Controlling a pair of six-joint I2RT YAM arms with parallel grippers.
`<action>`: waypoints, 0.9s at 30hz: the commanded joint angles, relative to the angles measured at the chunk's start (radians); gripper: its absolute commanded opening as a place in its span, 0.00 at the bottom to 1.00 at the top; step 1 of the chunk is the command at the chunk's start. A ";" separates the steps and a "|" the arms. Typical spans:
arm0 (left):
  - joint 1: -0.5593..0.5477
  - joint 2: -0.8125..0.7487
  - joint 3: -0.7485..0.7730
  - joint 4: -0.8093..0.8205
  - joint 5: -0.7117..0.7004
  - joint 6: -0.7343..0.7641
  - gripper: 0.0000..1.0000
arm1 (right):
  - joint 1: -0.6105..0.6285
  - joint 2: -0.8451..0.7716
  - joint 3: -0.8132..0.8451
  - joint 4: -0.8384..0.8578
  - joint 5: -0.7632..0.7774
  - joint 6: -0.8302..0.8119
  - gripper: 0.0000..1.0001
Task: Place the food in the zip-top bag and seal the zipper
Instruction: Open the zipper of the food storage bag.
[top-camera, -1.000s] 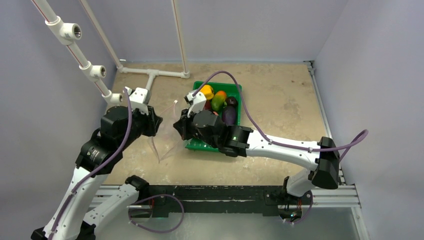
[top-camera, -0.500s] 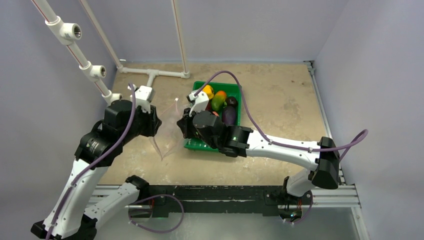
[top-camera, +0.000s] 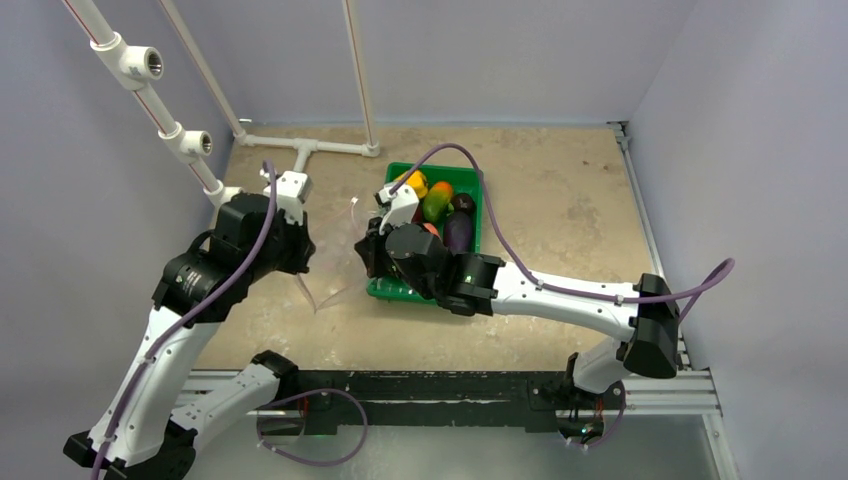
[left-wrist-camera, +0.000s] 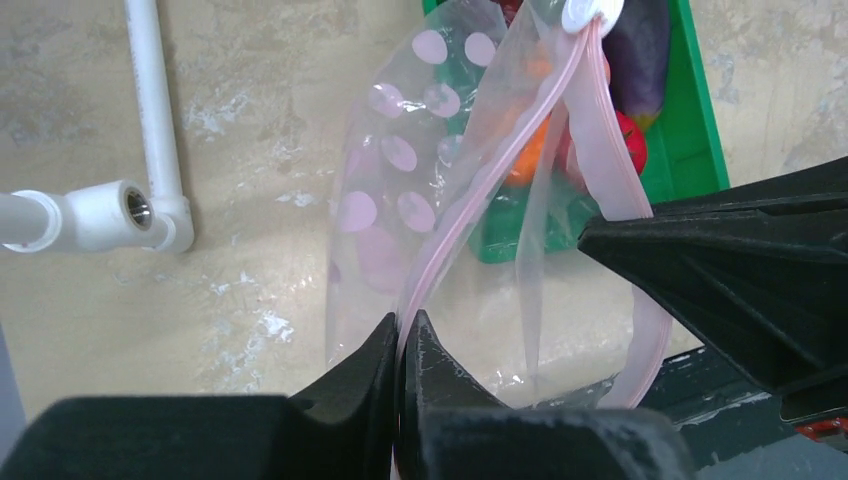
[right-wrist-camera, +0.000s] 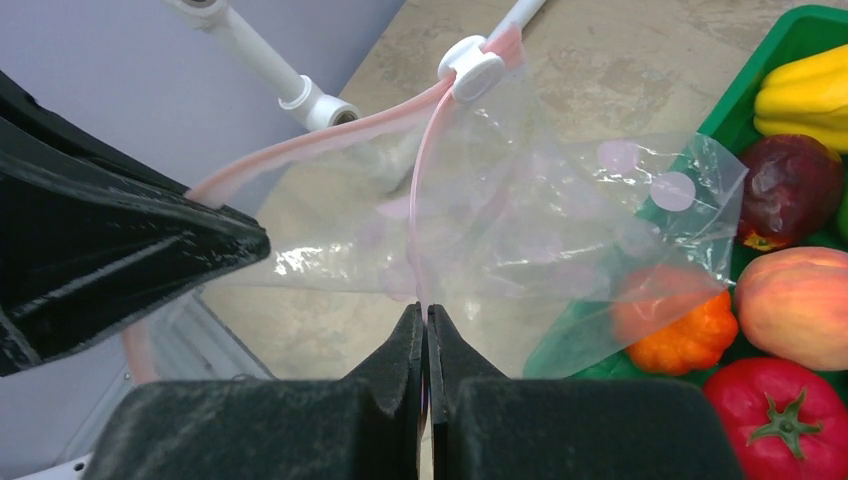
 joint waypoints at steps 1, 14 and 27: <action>-0.004 0.001 0.042 0.000 -0.036 -0.003 0.00 | 0.007 -0.029 -0.013 0.034 0.020 0.018 0.00; -0.003 -0.003 0.151 -0.062 -0.289 -0.030 0.00 | -0.001 -0.041 -0.091 0.071 -0.024 0.035 0.00; -0.004 -0.048 0.060 -0.031 -0.323 -0.078 0.00 | -0.196 0.035 -0.189 0.275 -0.295 0.015 0.00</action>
